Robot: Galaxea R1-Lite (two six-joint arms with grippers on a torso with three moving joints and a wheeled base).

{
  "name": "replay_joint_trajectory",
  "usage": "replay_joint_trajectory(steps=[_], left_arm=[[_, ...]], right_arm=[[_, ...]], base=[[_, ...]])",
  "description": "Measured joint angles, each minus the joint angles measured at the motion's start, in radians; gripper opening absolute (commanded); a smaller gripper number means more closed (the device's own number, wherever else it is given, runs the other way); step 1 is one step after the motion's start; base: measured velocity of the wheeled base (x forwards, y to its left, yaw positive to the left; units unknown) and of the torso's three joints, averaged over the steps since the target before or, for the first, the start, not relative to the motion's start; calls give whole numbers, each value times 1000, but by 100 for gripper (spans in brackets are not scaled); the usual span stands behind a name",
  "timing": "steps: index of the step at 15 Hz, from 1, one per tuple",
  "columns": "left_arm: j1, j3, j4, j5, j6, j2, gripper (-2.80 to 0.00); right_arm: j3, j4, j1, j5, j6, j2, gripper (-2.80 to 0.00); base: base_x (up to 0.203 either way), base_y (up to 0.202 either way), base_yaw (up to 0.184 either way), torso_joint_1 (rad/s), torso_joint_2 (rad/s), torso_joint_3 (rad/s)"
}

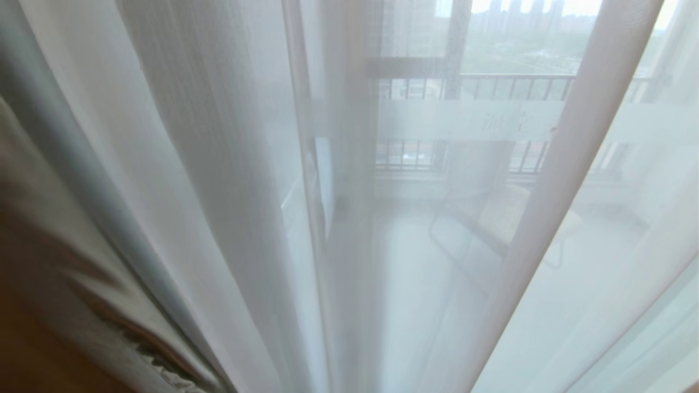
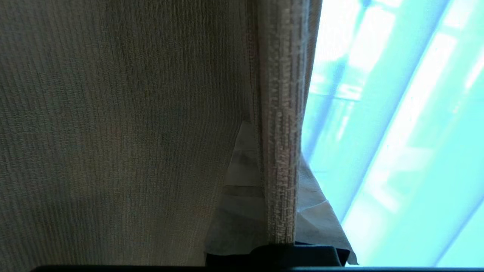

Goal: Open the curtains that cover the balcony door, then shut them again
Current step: Close the outer curtains on both sides

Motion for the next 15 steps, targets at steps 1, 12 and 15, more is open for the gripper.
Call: replay_joint_trajectory(steps=[1, 12, 15], left_arm=[[-34, 2, 0, 1, 0, -4, -280], [-465, 15, 11, -1, 9, -18, -280], [-560, 13, 7, 1, 10, -10, -280]], right_arm=[[0, 0, 0, 0, 1, 0, -280], [0, 0, 0, 0, 0, 0, -280], [0, 0, 0, 0, 0, 0, -280]], base=[[0, 0, 0, 0, 0, 0], [0, 0, 0, 0, 0, 0], [0, 0, 0, 0, 0, 0]])
